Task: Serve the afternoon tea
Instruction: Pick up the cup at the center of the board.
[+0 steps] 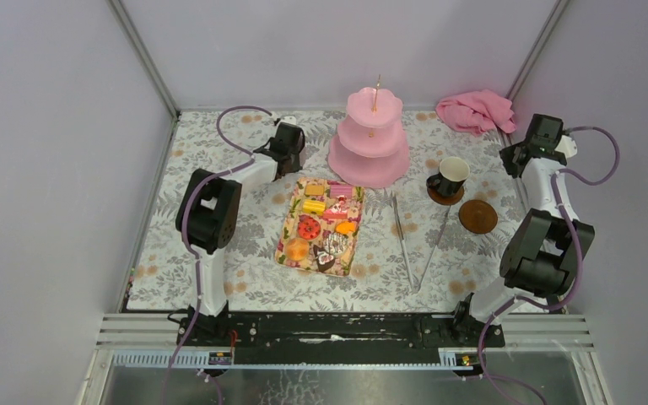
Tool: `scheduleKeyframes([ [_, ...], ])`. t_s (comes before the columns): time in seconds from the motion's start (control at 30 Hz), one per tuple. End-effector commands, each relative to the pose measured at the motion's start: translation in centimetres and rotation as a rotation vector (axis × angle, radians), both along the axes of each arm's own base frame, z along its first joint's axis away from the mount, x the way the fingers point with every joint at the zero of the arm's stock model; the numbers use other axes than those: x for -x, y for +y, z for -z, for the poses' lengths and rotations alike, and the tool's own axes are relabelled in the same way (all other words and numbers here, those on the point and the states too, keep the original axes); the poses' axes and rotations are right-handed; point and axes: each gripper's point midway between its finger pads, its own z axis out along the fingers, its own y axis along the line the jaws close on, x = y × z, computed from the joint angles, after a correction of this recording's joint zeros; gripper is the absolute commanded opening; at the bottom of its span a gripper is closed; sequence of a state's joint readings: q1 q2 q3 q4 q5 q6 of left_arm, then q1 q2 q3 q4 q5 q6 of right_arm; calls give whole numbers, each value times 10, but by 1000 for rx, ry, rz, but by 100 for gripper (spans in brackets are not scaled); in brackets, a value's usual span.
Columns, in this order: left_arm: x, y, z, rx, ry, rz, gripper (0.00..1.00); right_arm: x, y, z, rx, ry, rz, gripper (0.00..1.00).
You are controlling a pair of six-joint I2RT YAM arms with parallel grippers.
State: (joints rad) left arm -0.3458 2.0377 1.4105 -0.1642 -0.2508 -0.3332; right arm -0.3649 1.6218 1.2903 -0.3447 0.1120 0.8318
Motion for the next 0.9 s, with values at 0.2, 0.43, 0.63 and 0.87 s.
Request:
scheduleKeyframes([
  [0.2,-17,14,-66,-13,-224,-38,0,-1,21,-42,69,-102,-47,27],
  [0.43,-14,23,-106,-2,-333,-79,0,6,28,-52,101,-106,-72,29],
  [0.63,-9,21,-135,16,-387,-77,0,10,35,-62,146,-115,-107,51],
  [0.87,11,9,-171,25,-430,-56,0,18,46,-70,153,-135,-137,75],
])
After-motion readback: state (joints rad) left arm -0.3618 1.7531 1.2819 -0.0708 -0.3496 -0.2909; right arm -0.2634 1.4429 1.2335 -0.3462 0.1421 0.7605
